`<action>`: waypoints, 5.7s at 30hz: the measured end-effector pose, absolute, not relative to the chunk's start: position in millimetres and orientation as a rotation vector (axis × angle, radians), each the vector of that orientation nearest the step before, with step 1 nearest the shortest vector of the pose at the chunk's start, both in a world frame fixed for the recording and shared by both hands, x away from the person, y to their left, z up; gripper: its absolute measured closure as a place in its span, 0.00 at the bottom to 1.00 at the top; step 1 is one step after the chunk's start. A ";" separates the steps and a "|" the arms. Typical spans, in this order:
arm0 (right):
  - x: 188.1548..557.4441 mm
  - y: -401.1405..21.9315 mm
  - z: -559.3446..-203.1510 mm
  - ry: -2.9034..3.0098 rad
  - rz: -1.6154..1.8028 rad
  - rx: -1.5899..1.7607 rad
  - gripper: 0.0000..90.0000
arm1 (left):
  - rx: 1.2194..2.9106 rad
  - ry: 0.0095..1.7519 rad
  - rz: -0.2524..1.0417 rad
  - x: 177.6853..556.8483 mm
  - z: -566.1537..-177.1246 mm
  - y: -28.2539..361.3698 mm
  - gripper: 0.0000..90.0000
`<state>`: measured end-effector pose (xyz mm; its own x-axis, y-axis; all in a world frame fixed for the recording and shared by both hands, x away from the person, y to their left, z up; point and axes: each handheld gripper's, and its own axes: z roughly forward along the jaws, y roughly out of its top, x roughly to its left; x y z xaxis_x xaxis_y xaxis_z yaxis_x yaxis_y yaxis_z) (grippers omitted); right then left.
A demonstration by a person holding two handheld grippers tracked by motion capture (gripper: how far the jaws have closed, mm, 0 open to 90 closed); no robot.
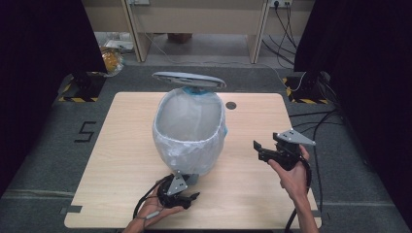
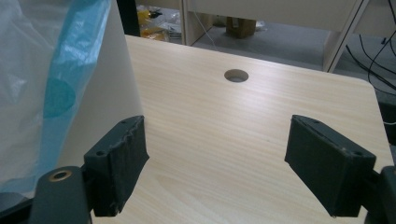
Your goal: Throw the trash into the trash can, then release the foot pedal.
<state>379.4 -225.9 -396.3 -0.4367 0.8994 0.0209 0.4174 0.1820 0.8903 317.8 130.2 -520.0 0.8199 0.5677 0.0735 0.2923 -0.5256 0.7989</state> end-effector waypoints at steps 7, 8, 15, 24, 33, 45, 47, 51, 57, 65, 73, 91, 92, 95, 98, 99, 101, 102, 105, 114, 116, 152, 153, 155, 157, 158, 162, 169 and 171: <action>372.6 -224.4 -418.2 1.951 1.197 1.255 0.23 | 2.151 0.630 0.412 317.8 -520.1 130.2 0.33; 371.1 -223.9 -422.6 1.955 1.196 1.256 0.23 | 2.140 0.638 0.407 317.6 -520.4 129.7 0.33; 366.6 -223.2 -447.8 1.973 1.163 1.285 0.22 | 2.139 0.638 0.406 317.8 -520.4 129.9 0.33; 358.6 -221.3 -479.0 2.042 1.104 1.313 0.22 | 2.137 0.639 0.402 317.9 -520.4 130.1 0.33; 352.4 -219.5 -492.3 2.086 1.052 1.314 0.19 | 2.138 0.639 0.404 317.8 -520.4 130.0 0.33; 347.9 -216.3 -499.2 2.131 0.980 1.320 0.18 | 2.150 0.631 0.412 317.7 -520.1 130.2 0.33; 347.3 -215.6 -500.9 2.141 0.970 1.322 0.18 | 2.151 0.631 0.412 317.7 -520.1 130.2 0.33; 347.5 -214.6 -506.4 2.165 0.937 1.332 0.18 | 2.141 0.636 0.408 317.0 -520.5 129.7 0.33; 349.7 -215.8 -516.2 2.178 0.912 1.346 0.15 | 2.140 0.636 0.406 317.1 -520.5 130.0 0.33; 350.1 -216.1 -516.9 2.172 0.919 1.351 0.15 | 2.157 0.625 0.412 317.0 -520.0 130.3 0.33; 350.2 -216.1 -517.0 2.172 0.919 1.351 0.14 | 2.150 0.627 0.425 316.7 -520.7 129.7 0.33; 350.3 -216.0 -516.9 2.172 0.918 1.352 0.14 | 2.146 0.612 0.428 314.9 -519.6 129.9 0.33; 350.3 -216.0 -517.0 2.172 0.918 1.352 0.14 | 2.149 0.608 0.440 314.4 -518.8 129.5 0.33; 350.3 -216.0 -517.0 2.172 0.918 1.352 0.14 | 2.144 0.610 0.433 314.6 -517.5 130.4 0.33; 350.3 -216.0 -516.9 2.171 0.919 1.353 0.14 | 2.139 0.612 0.423 315.0 -516.9 131.1 0.33; 350.3 -216.0 -517.0 2.171 0.920 1.353 0.14 | 2.138 0.613 0.428 314.8 -517.0 130.8 0.33; 350.3 -216.0 -516.9 2.171 0.919 1.353 0.14 | 2.136 0.616 0.423 315.0 -516.4 130.9 0.33; 350.3 -216.0 -517.0 2.171 0.920 1.353 0.14 | 2.132 0.621 0.411 315.7 -515.6 131.5 0.32; 350.3 -216.0 -517.0 2.172 0.920 1.352 0.14 | 2.121 0.624 0.397 316.5 -514.8 133.1 0.33; 350.5 -216.3 -517.0 2.175 0.920 1.349 0.14 | 2.077 0.626 0.388 317.1 -509.0 136.8 0.33; 350.5 -216.3 -517.0 2.175 0.921 1.349 0.14 | 2.083 0.625 0.384 317.3 -507.9 137.3 0.33; 350.7 -216.8 -517.1 2.179 0.922 1.342 0.14 | 2.089 0.917 0.424 313.3 -516.8 236.6 0.21; 350.8 -216.8 -517.1 2.180 0.922 1.342 0.14 | 2.090 0.920 0.427 313.0 -516.9 237.0 0.21; 350.7 -216.8 -517.1 2.180 0.922 1.342 0.14 | 2.090 0.929 0.439 311.0 -517.9 238.2 0.21; 350.7 -216.8 -517.1 2.180 0.922 1.342 0.14 | 2.102 0.933 0.446 307.3 -519.8 238.3 0.21; 350.7 -216.8 -517.1 2.180 0.922 1.342 0.14 | 2.105 0.933 0.447 306.2 -520.4 238.4 0.21; 350.7 -216.8 -517.1 2.180 0.922 1.342 0.14 | 2.127 0.937 0.432 299.0 -523.7 236.1 0.20; 350.7 -216.8 -517.1 2.179 0.922 1.342 0.14 | 2.125 0.940 0.390 291.4 -524.4 232.7 0.18; 350.7 -216.8 -517.1 2.179 0.922 1.343 0.14 | 2.122 0.948 0.394 289.7 -524.5 231.8 0.18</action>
